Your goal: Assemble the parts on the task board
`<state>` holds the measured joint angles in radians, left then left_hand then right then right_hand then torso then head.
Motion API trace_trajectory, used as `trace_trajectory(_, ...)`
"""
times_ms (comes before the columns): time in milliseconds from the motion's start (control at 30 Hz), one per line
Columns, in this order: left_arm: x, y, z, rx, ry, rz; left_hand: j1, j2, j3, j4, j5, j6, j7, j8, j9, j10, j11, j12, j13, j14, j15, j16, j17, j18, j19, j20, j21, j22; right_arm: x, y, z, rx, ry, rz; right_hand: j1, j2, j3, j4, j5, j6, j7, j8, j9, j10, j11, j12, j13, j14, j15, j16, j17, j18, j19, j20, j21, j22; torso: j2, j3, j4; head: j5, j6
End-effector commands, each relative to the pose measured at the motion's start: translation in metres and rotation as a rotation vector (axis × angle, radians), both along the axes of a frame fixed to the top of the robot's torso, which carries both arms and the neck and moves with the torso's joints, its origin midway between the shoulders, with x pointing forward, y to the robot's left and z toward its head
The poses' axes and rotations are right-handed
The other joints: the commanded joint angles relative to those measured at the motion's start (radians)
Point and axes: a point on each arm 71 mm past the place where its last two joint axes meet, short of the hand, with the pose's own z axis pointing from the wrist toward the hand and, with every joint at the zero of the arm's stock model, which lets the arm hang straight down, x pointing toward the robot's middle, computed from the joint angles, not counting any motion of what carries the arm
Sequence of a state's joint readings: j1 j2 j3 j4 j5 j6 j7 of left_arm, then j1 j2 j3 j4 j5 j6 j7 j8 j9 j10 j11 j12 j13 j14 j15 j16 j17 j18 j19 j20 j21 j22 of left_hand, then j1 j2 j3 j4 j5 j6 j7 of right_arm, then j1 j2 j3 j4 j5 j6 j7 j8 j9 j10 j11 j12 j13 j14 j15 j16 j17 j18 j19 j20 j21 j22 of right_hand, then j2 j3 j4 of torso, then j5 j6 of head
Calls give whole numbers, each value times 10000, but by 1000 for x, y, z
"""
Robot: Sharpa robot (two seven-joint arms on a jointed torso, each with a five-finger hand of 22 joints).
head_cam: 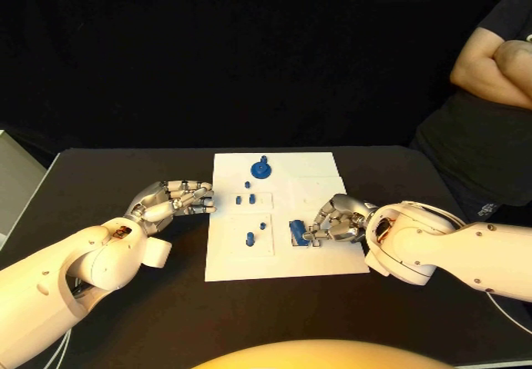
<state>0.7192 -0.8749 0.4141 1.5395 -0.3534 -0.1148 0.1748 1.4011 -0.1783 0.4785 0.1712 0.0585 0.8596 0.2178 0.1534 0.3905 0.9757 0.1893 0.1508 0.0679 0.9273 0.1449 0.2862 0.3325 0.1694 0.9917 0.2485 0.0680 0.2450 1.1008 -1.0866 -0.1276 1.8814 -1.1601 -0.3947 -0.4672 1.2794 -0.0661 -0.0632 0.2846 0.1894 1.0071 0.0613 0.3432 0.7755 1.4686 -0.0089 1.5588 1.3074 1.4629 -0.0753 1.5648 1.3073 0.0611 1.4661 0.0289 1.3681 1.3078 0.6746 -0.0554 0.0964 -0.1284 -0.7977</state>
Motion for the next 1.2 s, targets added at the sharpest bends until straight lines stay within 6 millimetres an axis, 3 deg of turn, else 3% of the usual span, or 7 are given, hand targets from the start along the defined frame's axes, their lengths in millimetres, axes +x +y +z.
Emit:
trace_trajectory(33, -2, -3, -2, -67, 61, -203, -1, 132, -45, 3, -32, -66, 275, 60, -8, -71, 21, 53, 14, -64, 25, -58, 9, 123, 48, 3, -30, -9, -1, 4, 2, 491, -149, 562, 398, 9, 219, -27, -36, 77, -29, -92, -43, 975, -68, 49, 2583, 1079, -69, 60, 2635, -183, 695, -100, 37, 1398, 8, -6, 2, -35, -31)
trace_trajectory(133, -3, -3, -4, -63, 115, -203, -4, 135, -47, 9, -33, -67, 276, 63, -10, -72, 22, 56, 14, -65, 25, -58, 10, 123, 48, 3, -30, -13, -1, 4, 2, 537, -147, 641, 932, 9, 689, -21, -385, 133, -52, -182, -132, 979, -88, 54, 2588, 1079, -88, 60, 2635, -185, 695, -116, 47, 1419, 10, -4, 3, -37, -34)
trace_trajectory(300, -4, -3, -6, -62, 156, -206, -4, 135, -47, 9, -33, -67, 276, 63, -10, -72, 22, 56, 14, -65, 25, -58, 10, 123, 48, 3, -30, -13, 1, 5, 1, 555, -250, 640, 1656, 70, 1569, -87, -279, 244, -114, -308, -270, 991, -147, 72, 2601, 1079, -136, 60, 2635, -184, 695, -156, 42, 1437, -3, -3, 8, -49, -45)
trace_trajectory(500, -4, -3, -6, -64, 165, -218, -4, 135, -47, 9, -33, -67, 276, 63, -10, -72, 22, 56, 14, -65, 25, -58, 10, 123, 48, 3, -30, -13, 6, 9, 0, 514, -516, 358, 1736, 125, 2292, -18, -122, 324, -163, -337, -305, 1020, -190, 116, 2631, 1079, -171, 60, 2635, -185, 698, -187, 40, 1452, 4, 6, 3, -28, -78)
trace_trajectory(633, -4, -2, -6, -50, 165, -204, -10, 139, -53, 20, -33, -73, 276, 68, -15, -80, 22, 62, 13, -68, 27, -60, 12, 122, 49, 4, -30, -23, 9, 10, -2, 429, -504, 252, 1791, -128, 2985, -116, -154, 366, -211, -311, -273, 1022, -228, 120, 2634, 1079, -199, 60, 2635, -189, 704, -226, 56, 1476, 0, -6, 16, -38, -106)
trace_trajectory(933, -4, -2, -6, -48, 154, -196, -10, 139, -53, 20, -33, -73, 276, 68, -15, -80, 22, 62, 13, -68, 27, -60, 12, 122, 49, 4, -30, -23, 8, 16, -10, 251, -218, 454, 1732, -1005, 4780, -695, -296, 529, -244, -279, -259, 1022, -268, 120, 2634, 1079, -243, 60, 2635, -203, 715, -263, 94, 1539, -4, -4, 0, -19, -131)
trace_trajectory(1200, -5, -3, -6, -72, 133, -205, -15, 145, -58, 30, -33, -78, 276, 74, -21, -88, 23, 69, 13, -72, 28, -61, 14, 122, 50, 5, -31, -34, 7, 23, -13, 307, -271, 533, 1435, -1255, 5416, -920, -412, 627, -234, -276, -282, 1022, -258, 120, 2634, 1079, -235, 60, 2635, -212, 724, -257, 125, 1574, 2, -2, -7, -23, -117)
